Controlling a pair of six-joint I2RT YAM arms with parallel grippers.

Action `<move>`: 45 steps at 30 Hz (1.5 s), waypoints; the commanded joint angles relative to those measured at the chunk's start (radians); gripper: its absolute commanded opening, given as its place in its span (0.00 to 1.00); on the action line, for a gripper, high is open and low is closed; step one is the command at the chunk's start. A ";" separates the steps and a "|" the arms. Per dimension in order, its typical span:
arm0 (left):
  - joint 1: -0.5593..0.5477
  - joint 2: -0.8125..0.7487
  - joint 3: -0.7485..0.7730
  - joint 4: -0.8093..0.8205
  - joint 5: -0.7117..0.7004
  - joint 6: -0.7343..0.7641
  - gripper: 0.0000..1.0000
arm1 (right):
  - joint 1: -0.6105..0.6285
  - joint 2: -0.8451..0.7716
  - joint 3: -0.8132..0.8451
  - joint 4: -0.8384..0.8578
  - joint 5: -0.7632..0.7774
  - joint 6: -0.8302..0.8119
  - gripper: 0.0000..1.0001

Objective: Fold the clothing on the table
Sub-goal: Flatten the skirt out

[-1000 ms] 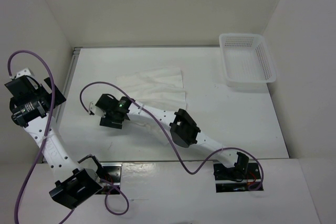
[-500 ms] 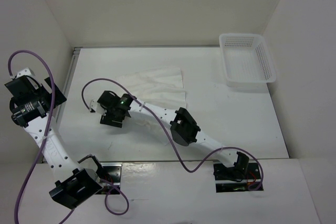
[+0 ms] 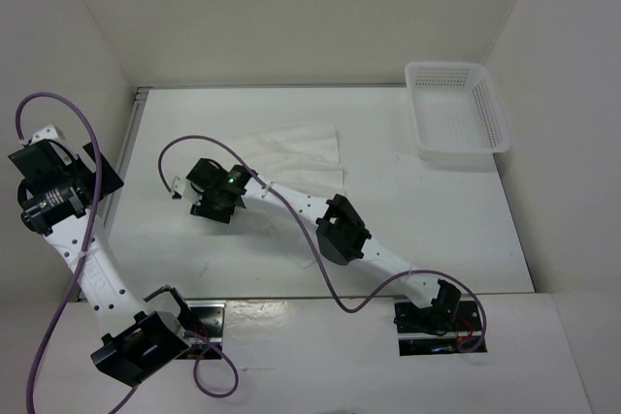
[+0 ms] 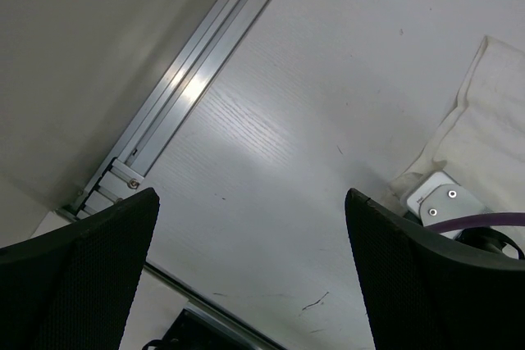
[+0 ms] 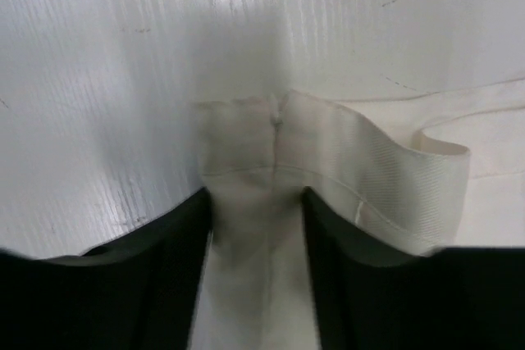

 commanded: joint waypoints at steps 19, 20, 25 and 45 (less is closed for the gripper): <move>0.007 0.002 -0.002 0.023 0.059 0.033 1.00 | -0.061 -0.213 0.020 -0.072 0.004 0.014 0.00; 0.007 0.013 -0.002 0.023 0.076 0.033 1.00 | -0.062 -0.297 -0.032 -0.023 0.122 0.014 0.00; 0.007 0.046 0.008 0.010 0.240 0.113 1.00 | -0.123 -0.583 -0.208 0.049 0.178 -0.040 0.00; -0.393 0.327 0.000 -0.088 0.836 0.546 1.00 | -0.436 -0.958 -0.436 0.024 -0.074 0.014 0.00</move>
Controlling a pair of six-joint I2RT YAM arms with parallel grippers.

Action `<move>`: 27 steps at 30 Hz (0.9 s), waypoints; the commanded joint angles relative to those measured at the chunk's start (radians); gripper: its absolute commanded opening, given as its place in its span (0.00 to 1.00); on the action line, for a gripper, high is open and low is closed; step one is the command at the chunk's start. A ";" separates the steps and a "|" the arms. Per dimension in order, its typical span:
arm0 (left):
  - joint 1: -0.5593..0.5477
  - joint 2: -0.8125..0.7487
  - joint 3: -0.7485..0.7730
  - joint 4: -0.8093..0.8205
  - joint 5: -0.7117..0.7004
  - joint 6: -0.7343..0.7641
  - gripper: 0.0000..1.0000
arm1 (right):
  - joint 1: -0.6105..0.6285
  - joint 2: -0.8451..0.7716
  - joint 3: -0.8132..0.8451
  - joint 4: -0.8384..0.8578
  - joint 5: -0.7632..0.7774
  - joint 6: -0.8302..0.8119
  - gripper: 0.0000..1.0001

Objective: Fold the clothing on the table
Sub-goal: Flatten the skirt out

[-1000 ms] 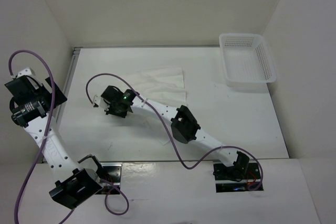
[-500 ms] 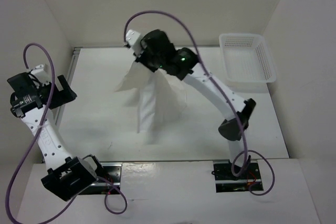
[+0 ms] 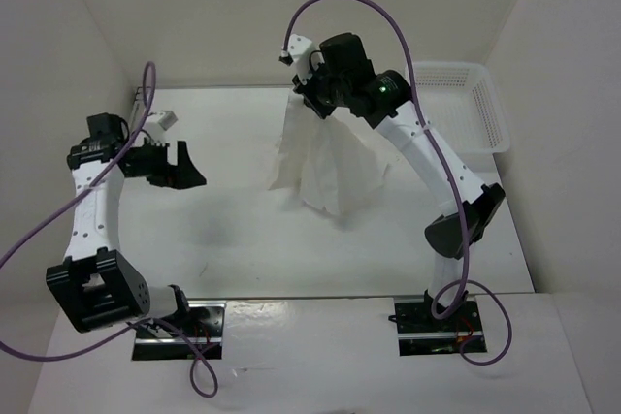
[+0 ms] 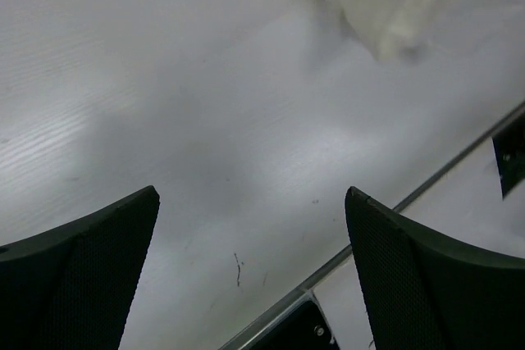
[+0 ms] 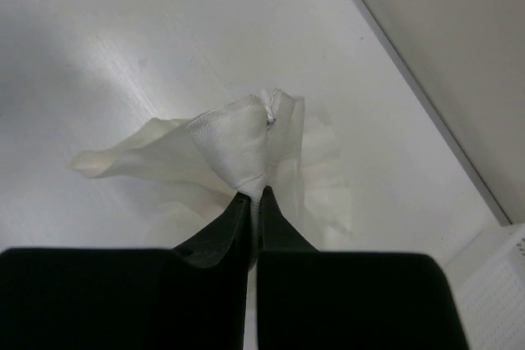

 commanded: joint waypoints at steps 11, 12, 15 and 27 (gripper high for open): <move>-0.572 0.056 -0.061 0.330 -0.225 -0.049 1.00 | -0.134 -0.092 0.039 0.005 -0.182 0.050 0.00; -0.595 0.068 -0.070 0.370 -0.261 -0.060 1.00 | -0.147 -0.101 0.039 0.005 -0.182 0.050 0.00; -0.655 0.094 -0.099 0.454 -0.344 -0.074 1.00 | -0.147 -0.133 0.014 0.005 -0.182 0.039 0.00; -0.675 0.287 -0.063 0.683 -0.380 -0.144 1.00 | -0.156 -0.213 -0.064 -0.024 -0.202 0.017 0.00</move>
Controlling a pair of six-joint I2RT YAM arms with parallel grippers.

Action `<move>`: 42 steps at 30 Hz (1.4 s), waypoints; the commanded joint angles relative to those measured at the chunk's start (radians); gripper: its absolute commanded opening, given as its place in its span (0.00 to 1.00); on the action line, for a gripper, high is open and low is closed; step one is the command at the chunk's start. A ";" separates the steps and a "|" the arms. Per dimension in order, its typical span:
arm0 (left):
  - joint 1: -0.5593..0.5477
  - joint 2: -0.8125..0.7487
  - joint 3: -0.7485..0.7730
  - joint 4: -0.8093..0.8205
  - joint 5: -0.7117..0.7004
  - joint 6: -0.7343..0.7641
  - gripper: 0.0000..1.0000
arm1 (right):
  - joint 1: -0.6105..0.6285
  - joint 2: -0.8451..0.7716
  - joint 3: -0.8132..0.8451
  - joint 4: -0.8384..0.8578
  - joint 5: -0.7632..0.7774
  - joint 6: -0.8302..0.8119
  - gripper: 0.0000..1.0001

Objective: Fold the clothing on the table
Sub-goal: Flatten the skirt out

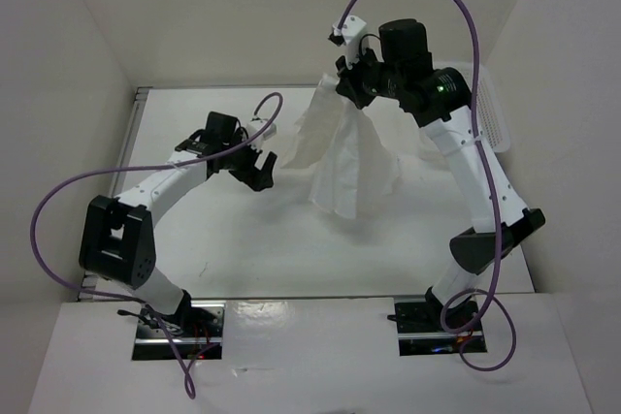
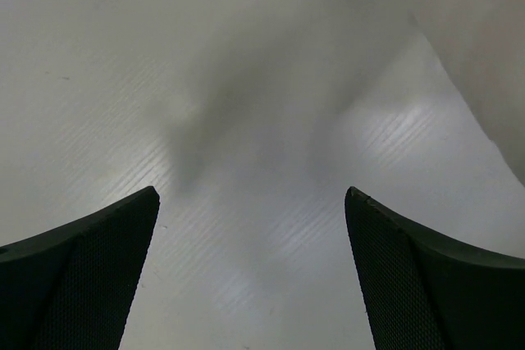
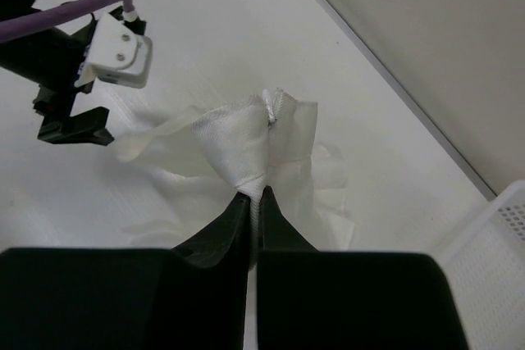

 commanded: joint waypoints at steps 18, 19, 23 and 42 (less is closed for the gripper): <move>-0.001 0.017 0.298 -0.141 0.445 0.021 1.00 | -0.001 -0.012 0.018 0.003 -0.007 -0.020 0.00; -0.010 0.017 0.286 -0.165 0.462 0.032 1.00 | -0.001 -0.012 0.018 0.003 0.003 -0.020 0.00; -0.044 0.006 0.286 -0.213 0.471 0.082 1.00 | -0.001 -0.012 0.018 0.003 0.004 -0.020 0.00; -0.107 0.025 0.204 -0.135 0.249 0.084 0.77 | -0.001 -0.030 0.007 0.003 0.025 -0.020 0.00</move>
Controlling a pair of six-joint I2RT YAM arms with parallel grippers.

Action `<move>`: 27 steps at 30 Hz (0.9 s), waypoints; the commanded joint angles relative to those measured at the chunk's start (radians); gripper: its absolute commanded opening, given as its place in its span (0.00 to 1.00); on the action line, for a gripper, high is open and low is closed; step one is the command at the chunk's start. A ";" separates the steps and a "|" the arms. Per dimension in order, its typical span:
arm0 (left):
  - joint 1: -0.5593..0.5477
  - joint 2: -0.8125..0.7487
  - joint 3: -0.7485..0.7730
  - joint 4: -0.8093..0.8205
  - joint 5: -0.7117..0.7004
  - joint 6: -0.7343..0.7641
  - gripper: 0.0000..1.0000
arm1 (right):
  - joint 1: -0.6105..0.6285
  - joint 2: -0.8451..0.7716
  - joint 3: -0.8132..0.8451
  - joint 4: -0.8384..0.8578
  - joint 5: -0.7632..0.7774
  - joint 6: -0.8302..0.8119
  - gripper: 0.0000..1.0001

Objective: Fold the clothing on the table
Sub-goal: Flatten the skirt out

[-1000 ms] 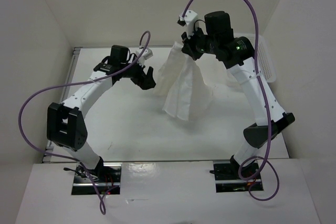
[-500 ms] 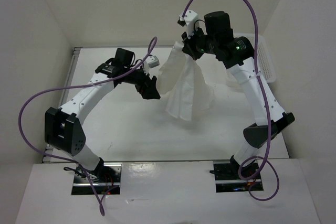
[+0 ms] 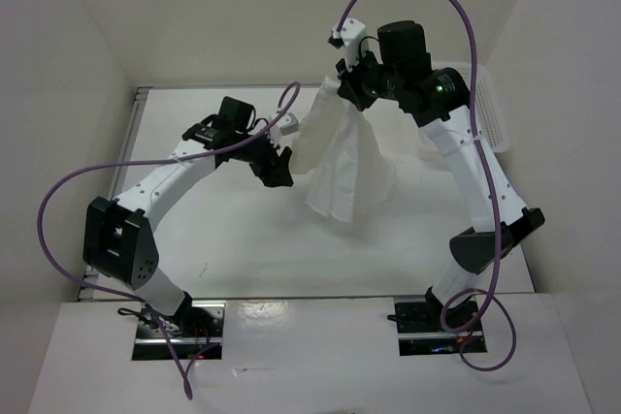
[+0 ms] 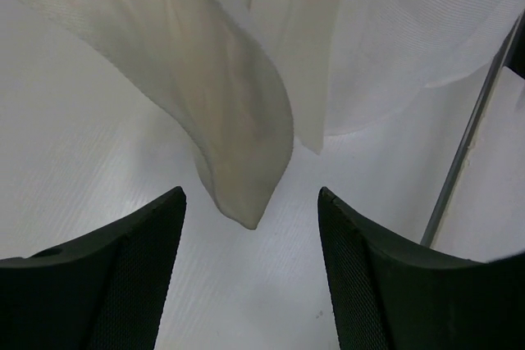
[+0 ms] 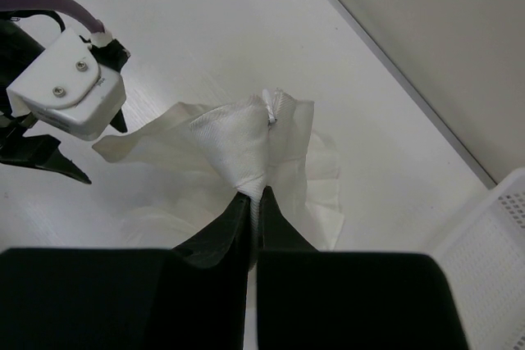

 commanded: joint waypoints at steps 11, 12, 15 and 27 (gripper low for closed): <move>-0.005 0.035 0.038 0.073 -0.018 -0.005 0.61 | -0.001 -0.028 0.011 0.026 0.011 -0.012 0.00; -0.005 0.044 0.038 0.073 -0.018 -0.005 0.60 | -0.001 -0.028 0.011 0.026 0.011 -0.012 0.00; -0.005 0.044 0.048 0.073 0.000 -0.014 0.58 | -0.001 -0.028 0.011 0.026 0.011 -0.012 0.00; -0.005 0.081 0.110 0.082 0.001 -0.023 0.34 | -0.001 -0.037 -0.007 0.026 0.030 -0.021 0.00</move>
